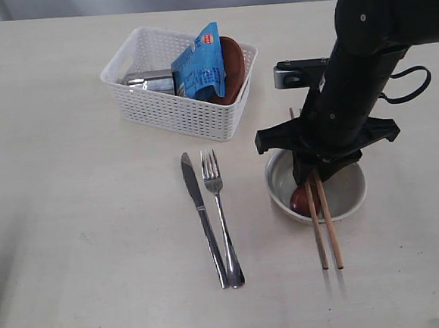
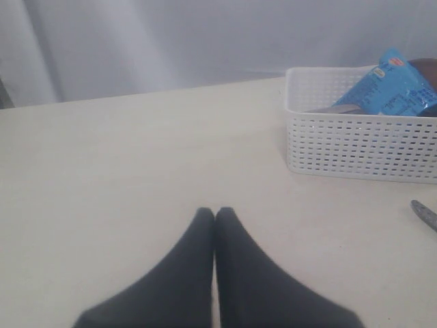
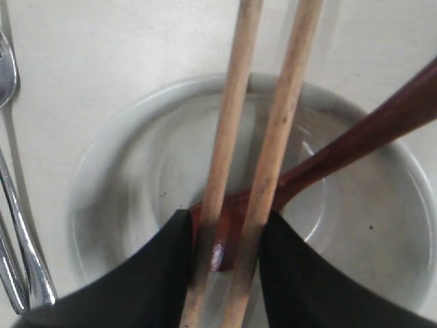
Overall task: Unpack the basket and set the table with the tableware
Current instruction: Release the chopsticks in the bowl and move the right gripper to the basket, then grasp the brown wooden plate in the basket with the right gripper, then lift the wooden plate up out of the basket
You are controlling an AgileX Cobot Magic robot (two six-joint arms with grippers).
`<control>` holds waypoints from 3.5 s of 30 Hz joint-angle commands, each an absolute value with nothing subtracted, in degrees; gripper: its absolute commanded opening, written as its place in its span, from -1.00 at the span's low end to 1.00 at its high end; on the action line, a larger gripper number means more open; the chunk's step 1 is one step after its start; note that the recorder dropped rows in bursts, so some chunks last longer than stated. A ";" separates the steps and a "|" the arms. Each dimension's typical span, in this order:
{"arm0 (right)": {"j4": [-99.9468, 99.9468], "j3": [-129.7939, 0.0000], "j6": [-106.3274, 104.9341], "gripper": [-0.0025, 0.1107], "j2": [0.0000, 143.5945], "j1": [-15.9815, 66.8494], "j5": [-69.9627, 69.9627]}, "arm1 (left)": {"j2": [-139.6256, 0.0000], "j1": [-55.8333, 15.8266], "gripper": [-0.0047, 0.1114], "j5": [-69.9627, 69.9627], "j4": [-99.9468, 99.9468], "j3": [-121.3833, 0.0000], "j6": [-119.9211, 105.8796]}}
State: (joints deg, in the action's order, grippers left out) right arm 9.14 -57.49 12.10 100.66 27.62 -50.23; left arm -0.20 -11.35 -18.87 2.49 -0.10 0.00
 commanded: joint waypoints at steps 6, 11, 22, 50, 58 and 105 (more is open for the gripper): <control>8.31 -57.81 11.95 -0.40 100.82 27.54 -50.49 | 0.00 -11.21 -0.92 -18.70 2.76 0.00 0.00; 7.95 -57.81 12.20 -0.40 100.82 27.54 -51.07 | 0.00 -11.21 -0.92 -18.70 2.76 0.00 0.00; 6.09 -57.81 12.20 -0.40 100.82 27.54 -51.93 | 0.00 -11.21 -0.92 -18.70 2.76 0.00 0.00; 4.91 -77.93 12.09 -0.40 99.63 27.54 -67.14 | 0.00 -11.21 -0.92 -18.70 2.76 0.00 0.00; 6.78 -86.49 12.77 -0.36 100.35 27.43 -56.96 | 0.00 -11.21 -0.92 -18.70 2.76 0.00 0.00; 13.75 -109.85 5.88 -0.96 125.54 25.29 -62.97 | 0.00 -11.21 -0.92 -18.70 2.76 0.00 0.00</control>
